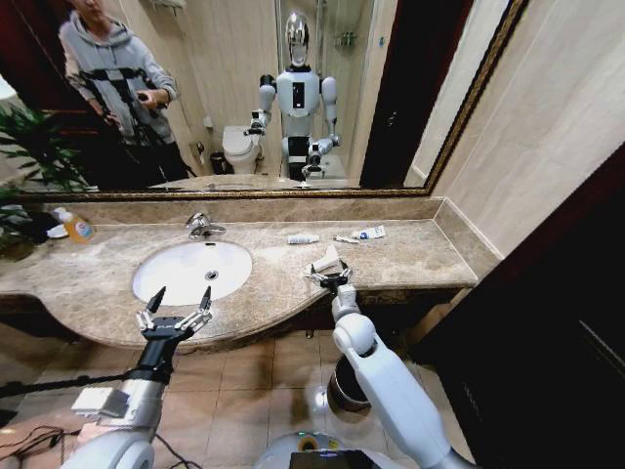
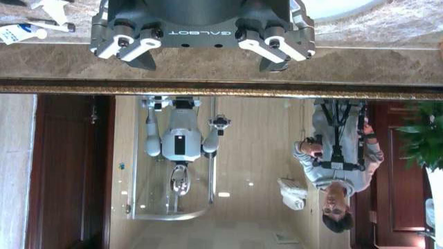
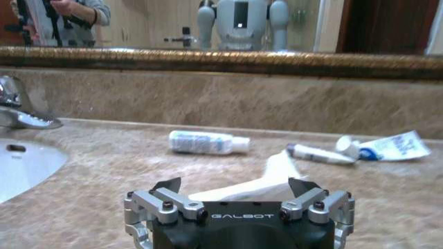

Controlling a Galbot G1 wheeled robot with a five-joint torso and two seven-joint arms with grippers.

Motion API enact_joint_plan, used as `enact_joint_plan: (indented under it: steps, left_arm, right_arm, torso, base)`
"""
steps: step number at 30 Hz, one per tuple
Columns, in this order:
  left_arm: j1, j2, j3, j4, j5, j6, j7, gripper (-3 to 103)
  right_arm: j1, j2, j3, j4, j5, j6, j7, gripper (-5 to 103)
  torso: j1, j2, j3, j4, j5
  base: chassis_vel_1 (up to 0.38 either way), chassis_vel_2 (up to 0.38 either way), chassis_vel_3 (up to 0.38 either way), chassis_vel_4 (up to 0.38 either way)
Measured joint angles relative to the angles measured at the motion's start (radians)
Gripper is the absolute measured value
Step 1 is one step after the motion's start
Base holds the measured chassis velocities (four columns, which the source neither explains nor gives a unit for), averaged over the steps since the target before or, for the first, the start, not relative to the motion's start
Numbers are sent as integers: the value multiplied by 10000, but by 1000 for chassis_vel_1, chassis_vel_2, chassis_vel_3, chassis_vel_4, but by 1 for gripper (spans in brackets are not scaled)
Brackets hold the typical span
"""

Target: Pick up the trash from the sink and place it in the trash bin.

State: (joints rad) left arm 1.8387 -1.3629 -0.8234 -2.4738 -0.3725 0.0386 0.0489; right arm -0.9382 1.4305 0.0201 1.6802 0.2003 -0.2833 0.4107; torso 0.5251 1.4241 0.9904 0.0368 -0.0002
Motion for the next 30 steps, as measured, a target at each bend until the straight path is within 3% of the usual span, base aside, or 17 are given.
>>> enact_joint_plan:
  steps: [8, 14, 25, 27, 28, 30]
  left_arm:
    - [0, 0, 0, 0, 0, 0, 0, 100]
    - [0, 0, 0, 0, 0, 0, 0, 100]
    - [0, 0, 0, 0, 0, 1, 0, 100]
    - [0, 0, 0, 0, 0, 0, 0, 100]
    - [0, 0, 0, 0, 0, 0, 0, 100]
    - [0, 0, 0, 0, 0, 0, 0, 100]
  right_arm:
    - [347, 761, -138, -990, -354, -74, 405, 100]
    - [494, 785, -9, -1330, -579, 116, 453, 102]
    - [451, 503, 225, -1367, -509, 304, 338, 72]
    - [451, 487, 234, -1358, -495, 304, 336, 72]
    - [447, 457, 256, -1323, -459, 305, 329, 64]
    - [411, 423, 295, -1259, -424, 307, 320, 60]
  torso:
    - [0, 0, 0, 0, 1]
    - [0, 0, 0, 0, 1]
    - [0, 0, 0, 0, 2]
    - [0, 0, 0, 0, 2]
    - [0, 0, 0, 0, 3]
    - [0, 0, 0, 0, 3]
  base:
    - [0, 0, 0, 0]
    - [0, 0, 0, 0]
    - [0, 0, 0, 0]
    - [0, 0, 0, 0]
    - [0, 0, 0, 0]
    - [0, 0, 0, 0]
